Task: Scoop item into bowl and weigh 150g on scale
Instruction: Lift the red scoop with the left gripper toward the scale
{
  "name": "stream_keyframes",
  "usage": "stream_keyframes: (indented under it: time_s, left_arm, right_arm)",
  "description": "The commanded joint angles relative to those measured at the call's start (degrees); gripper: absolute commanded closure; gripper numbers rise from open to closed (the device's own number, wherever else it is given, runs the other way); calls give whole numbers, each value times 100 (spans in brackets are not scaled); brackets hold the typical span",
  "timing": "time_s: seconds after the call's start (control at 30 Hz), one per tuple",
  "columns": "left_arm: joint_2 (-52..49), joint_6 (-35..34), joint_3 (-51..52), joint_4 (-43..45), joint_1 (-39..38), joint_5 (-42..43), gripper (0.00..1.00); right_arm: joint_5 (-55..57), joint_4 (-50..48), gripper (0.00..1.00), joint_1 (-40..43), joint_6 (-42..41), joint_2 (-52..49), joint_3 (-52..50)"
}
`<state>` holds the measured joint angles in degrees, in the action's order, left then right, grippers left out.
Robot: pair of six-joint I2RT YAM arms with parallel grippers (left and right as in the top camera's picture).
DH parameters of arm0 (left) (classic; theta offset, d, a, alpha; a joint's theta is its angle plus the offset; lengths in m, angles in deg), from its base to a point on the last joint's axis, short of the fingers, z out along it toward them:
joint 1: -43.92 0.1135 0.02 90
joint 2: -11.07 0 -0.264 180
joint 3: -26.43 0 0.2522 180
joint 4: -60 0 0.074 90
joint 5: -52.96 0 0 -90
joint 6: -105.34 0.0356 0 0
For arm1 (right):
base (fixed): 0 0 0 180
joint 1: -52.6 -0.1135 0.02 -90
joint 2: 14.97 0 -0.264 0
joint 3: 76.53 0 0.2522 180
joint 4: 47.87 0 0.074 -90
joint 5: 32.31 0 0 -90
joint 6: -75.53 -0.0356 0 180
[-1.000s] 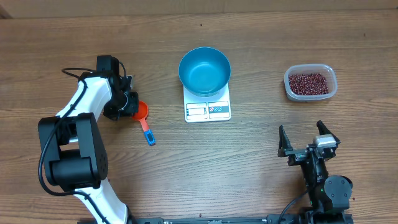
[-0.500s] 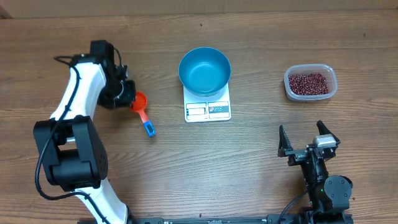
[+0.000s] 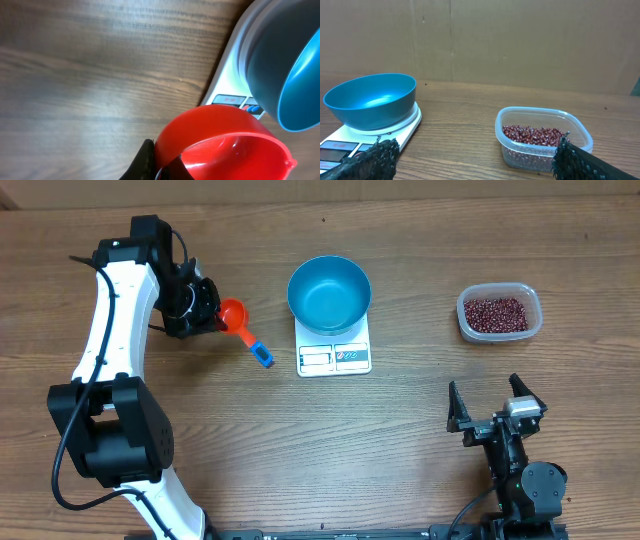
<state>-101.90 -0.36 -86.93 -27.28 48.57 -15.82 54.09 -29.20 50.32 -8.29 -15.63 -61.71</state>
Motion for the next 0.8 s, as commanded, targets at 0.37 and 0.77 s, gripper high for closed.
stream_keyframes:
  time_s: [0.37,0.77]
  left_arm:
    - [916,-1620,-136,-413,-448,-787,96]
    - [1373,-2833,-133,-538,-922,-962,96]
  right_arm:
    - [57,-26,0,-24,-33,50,-57]
    - [57,-26,0,-24,-33,50,-57]
